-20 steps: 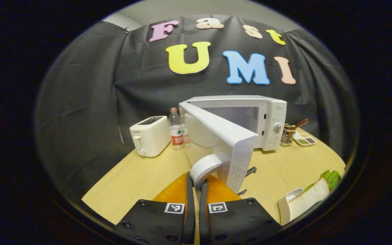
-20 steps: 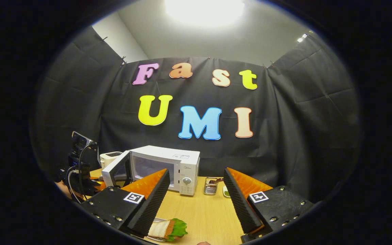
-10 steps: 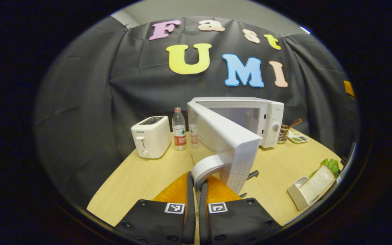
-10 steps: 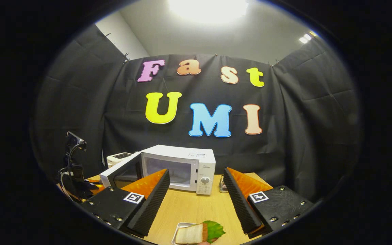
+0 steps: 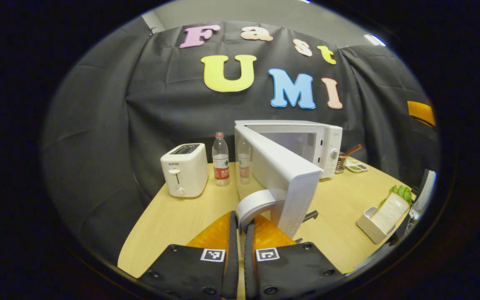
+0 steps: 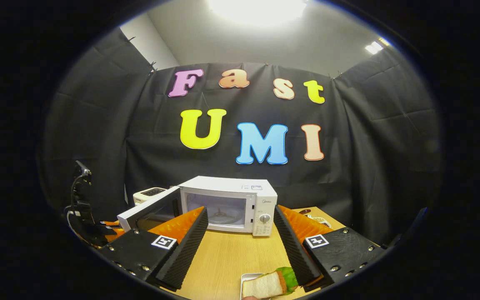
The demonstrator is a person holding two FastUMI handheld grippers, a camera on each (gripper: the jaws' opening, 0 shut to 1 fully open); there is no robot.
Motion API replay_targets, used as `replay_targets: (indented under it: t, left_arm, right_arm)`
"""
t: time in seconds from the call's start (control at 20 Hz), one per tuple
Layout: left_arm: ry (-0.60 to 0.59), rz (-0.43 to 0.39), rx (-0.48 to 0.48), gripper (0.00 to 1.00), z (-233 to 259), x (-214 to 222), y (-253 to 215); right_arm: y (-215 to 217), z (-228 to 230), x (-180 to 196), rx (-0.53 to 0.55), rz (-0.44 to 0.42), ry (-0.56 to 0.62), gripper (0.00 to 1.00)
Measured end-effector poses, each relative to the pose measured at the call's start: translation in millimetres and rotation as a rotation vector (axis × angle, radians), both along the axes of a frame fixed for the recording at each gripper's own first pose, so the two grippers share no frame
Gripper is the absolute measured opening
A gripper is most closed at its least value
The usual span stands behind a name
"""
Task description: Open the microwave oven with the left hand, put the food in, and close the microwave oven.
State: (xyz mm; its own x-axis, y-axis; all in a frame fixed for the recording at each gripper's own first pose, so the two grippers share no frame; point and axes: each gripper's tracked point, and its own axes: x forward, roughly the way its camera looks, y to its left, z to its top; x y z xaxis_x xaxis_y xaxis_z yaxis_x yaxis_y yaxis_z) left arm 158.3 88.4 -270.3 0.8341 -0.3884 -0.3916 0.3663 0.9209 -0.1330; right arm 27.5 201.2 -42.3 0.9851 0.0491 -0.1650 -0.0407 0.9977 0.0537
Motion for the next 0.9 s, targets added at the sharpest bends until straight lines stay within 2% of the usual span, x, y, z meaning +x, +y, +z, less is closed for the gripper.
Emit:
replay_targets:
  t: [0.05, 0.15, 0.2, 0.35, 0.45, 0.5, 0.6, 0.65, 0.7, 0.9]
  left_arm:
    - [0.006, 0.006, -0.009, 0.14, 0, 0, 6]
    - [0.016, 0.023, -0.016, 0.25, -2, 0, 10]
    - [0.014, 0.028, -0.013, 0.34, -1, -3, 10]
    - [-0.019, 0.055, 0.025, 0.46, 5, -12, 15]
    - [-0.039, 0.079, 0.031, 0.61, 20, -22, 21]
    - [-0.051, 0.095, 0.025, 0.72, 30, -29, 25]
    - [-0.077, 0.133, 0.016, 0.81, 50, -38, 33]
    - [-0.094, 0.161, 0.017, 0.92, 62, -40, 38]
    - [-0.122, 0.188, 0.013, 0.96, 78, -43, 43]
    - [-0.221, 0.257, 0.0, 0.95, 137, -53, 48]
  right_arm:
    - [3, 0, 0, 0.004, 0.0, 0.004, 0.96]
    - [5, -1, 1, 0.015, 0.003, 0.017, 0.96]
    - [5, -3, 1, 0.018, 0.003, 0.028, 0.96]
    - [-5, -5, -1, 0.011, 0.007, 0.051, 0.96]
    - [-13, -13, -2, 0.004, 0.024, 0.079, 0.96]
    - [-18, -18, -3, 0.007, 0.031, 0.096, 0.96]
    - [-28, -30, -4, 0.031, 0.045, 0.14, 0.96]
    - [-33, -37, -4, 0.048, 0.051, 0.168, 0.96]
    - [-38, -44, -4, 0.063, 0.058, 0.195, 0.96]
    - [-65, -70, -4, 0.106, 0.066, 0.275, 0.96]
